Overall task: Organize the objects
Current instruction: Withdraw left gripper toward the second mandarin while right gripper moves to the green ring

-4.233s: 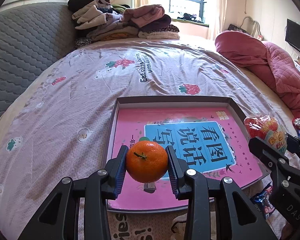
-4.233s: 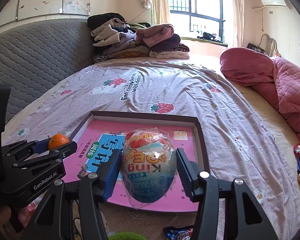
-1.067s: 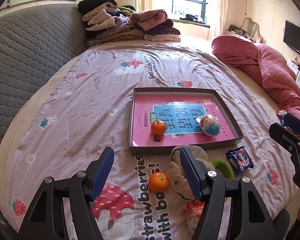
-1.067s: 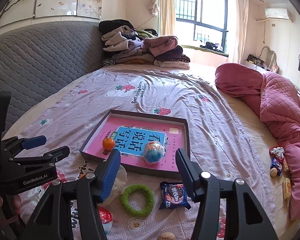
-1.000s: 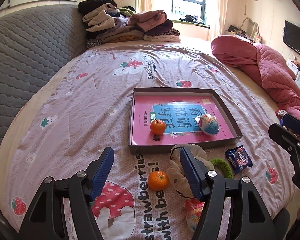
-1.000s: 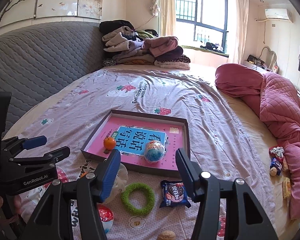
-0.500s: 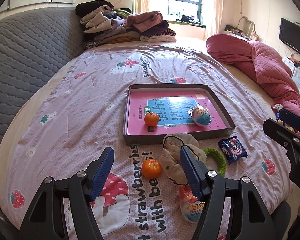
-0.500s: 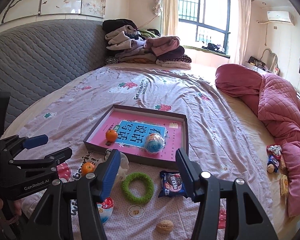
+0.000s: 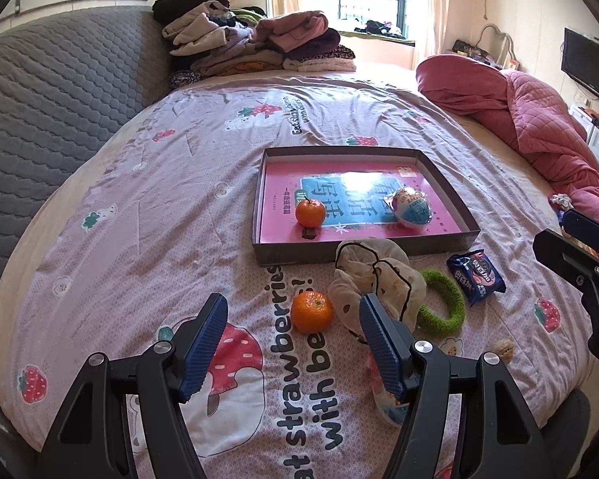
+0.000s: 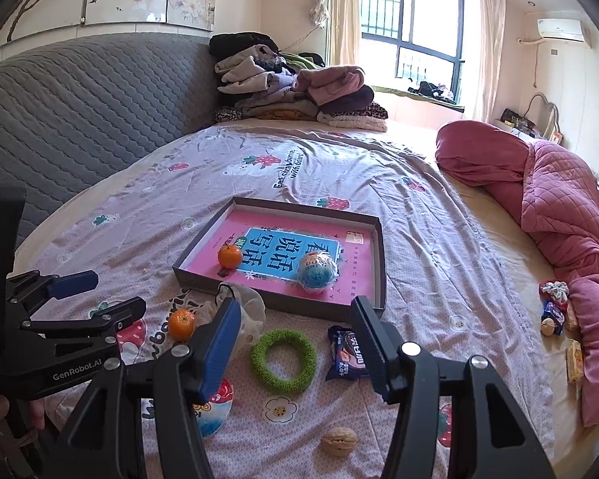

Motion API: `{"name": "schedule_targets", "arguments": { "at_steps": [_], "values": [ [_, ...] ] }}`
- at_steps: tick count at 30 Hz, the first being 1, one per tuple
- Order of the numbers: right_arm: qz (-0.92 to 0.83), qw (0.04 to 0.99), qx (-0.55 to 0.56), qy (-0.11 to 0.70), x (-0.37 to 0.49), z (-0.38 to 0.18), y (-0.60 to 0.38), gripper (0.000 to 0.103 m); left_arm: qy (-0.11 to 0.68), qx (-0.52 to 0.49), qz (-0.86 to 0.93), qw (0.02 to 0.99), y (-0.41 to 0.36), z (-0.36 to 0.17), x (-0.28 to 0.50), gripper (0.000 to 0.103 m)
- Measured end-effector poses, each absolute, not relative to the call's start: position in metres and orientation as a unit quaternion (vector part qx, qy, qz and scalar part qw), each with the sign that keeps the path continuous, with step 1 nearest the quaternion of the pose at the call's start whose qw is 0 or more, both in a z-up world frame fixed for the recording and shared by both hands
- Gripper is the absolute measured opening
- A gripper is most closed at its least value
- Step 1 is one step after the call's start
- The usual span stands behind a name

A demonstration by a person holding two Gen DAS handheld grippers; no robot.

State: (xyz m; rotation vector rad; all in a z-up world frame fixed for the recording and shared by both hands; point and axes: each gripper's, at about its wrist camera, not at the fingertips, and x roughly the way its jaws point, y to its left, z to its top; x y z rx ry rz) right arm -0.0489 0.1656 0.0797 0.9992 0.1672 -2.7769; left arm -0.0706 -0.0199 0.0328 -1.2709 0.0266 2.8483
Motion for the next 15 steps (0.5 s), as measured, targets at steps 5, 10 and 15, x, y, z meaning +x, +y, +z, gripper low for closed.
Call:
{"name": "schedule_targets", "arguments": {
  "at_steps": [5, 10, 15],
  "values": [
    [-0.934, 0.093, 0.341, 0.058, -0.048, 0.072, 0.166, 0.057, 0.006, -0.406, 0.914, 0.009, -0.022, 0.024, -0.067, 0.070],
    [-0.931, 0.094, 0.347, 0.059, -0.046, 0.065, 0.164, 0.057, 0.008, -0.404, 0.915, 0.010, -0.022, 0.020, -0.063, 0.070],
    [-0.929, 0.094, 0.352, 0.059, -0.045, 0.058, 0.163, 0.057, 0.008, -0.415, 0.910, 0.012, -0.020, 0.014, -0.062, 0.070]
  ]
}}
